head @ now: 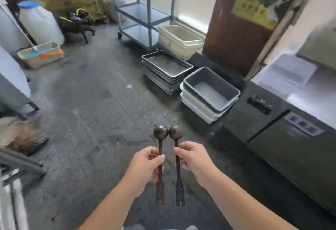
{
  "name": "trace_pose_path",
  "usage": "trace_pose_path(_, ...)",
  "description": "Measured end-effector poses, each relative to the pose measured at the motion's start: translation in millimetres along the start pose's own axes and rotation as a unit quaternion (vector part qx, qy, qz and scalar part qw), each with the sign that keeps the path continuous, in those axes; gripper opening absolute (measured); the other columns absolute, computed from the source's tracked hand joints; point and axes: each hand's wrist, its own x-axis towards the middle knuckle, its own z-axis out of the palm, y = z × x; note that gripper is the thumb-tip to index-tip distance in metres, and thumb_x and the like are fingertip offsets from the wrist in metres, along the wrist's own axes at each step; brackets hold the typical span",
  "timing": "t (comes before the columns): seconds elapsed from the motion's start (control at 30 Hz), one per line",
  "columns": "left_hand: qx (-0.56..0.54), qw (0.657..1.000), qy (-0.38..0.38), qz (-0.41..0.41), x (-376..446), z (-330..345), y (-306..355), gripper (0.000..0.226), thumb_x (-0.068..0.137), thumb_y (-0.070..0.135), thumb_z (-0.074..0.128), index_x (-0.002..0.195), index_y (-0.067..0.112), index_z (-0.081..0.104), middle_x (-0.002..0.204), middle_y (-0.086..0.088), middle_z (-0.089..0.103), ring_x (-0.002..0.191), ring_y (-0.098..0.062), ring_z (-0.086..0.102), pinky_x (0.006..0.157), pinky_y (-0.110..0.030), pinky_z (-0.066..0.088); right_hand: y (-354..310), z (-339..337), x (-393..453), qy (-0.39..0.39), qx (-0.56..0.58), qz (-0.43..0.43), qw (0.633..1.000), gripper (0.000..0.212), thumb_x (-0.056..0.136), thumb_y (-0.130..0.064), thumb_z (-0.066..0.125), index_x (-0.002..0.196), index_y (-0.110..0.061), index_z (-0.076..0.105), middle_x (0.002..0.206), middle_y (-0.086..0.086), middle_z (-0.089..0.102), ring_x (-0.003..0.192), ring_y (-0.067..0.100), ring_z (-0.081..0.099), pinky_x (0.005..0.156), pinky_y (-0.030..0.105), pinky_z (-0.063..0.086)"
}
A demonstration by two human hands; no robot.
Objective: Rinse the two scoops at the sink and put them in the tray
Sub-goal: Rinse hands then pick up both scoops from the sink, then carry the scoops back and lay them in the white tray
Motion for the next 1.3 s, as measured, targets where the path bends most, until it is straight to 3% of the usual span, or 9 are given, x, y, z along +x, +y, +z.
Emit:
trace_pose_path(0.27,0.102,0.981,-0.162,0.005,1.5,189.8,14.0,0.002,0.090,0.016,0.066,0.088,0.016,0.067,0.068,0.002,0.062,0.061,-0.014,0.062,0.058,-0.030,0.053,15.3,-177.3,-66.8,0.191,0.055,0.023,0.980,0.011,0.092,-0.017,0.066,0.083,-0.013,0.071,0.071,0.009,0.069,0.066,0.019,0.059,0.059,0.027,0.046)
trace_pose_path(0.4,0.153,0.964,-0.217,0.011,9.3,254.0,27.7,0.004,0.091,0.017,0.065,0.088,0.017,0.067,0.064,0.006,0.063,0.063,-0.014,0.064,0.067,-0.036,0.057,18.1,-232.7,-82.0,0.255,0.108,0.020,0.961,0.011,0.092,-0.017,0.066,0.088,-0.009,0.072,0.070,0.008,0.066,0.062,0.017,0.056,0.049,0.021,0.042)
trace_pose_path(0.53,0.203,0.942,-0.266,0.009,28.6,303.1,42.1,0.012,0.091,0.018,0.065,0.079,0.020,0.067,0.058,0.008,0.062,0.060,-0.014,0.062,0.079,-0.047,0.059,15.7,-273.4,-78.7,0.306,0.148,0.017,0.940,0.013,0.091,-0.015,0.066,0.079,-0.010,0.070,0.069,0.009,0.062,0.057,0.015,0.055,0.045,0.019,0.039)
trace_pose_path(0.73,0.242,0.924,-0.295,0.020,91.2,353.1,75.1,0.007,0.091,0.017,0.064,0.084,0.016,0.066,0.047,0.011,0.054,0.044,-0.005,0.054,0.085,-0.051,0.058,-10.3,-319.6,-33.1,0.347,0.143,0.029,0.927,0.014,0.089,-0.019,0.068,0.081,-0.009,0.072,0.069,0.008,0.066,0.067,0.021,0.057,0.056,0.027,0.044)
trace_pose_path(0.93,0.275,0.910,-0.307,0.039,175.1,393.8,138.8,0.005,0.089,0.021,0.067,0.086,0.017,0.069,0.065,0.001,0.064,0.067,-0.019,0.069,0.078,-0.044,0.061,-68.3,-357.8,35.9,0.378,0.140,0.046,0.914,0.011,0.090,-0.019,0.068,0.086,-0.011,0.073,0.072,0.007,0.069,0.069,0.018,0.062,0.062,0.026,0.048)
trace_pose_path(1.13,0.282,0.906,-0.312,0.048,240.7,434.0,187.9,0.003,0.088,0.020,0.068,0.087,0.018,0.069,0.071,-0.005,0.065,0.068,-0.021,0.067,0.065,-0.031,0.058,-108.8,-398.8,95.0,0.418,0.127,0.054,0.898,0.007,0.089,-0.025,0.070,0.091,-0.019,0.073,0.080,0.002,0.074,0.071,0.015,0.062,0.080,0.034,0.056)
trace_pose_path(1.3,0.300,0.903,-0.301,0.059,286.5,483.8,223.6,0.007,0.088,0.022,0.068,0.085,0.016,0.071,0.073,-0.007,0.070,0.066,-0.018,0.070,0.062,-0.028,0.057,-136.0,-459.0,135.4,0.411,0.171,0.045,0.894,0.010,0.089,-0.022,0.070,0.095,-0.015,0.073,0.084,0.009,0.073,0.065,0.014,0.054,0.059,0.023,0.045)
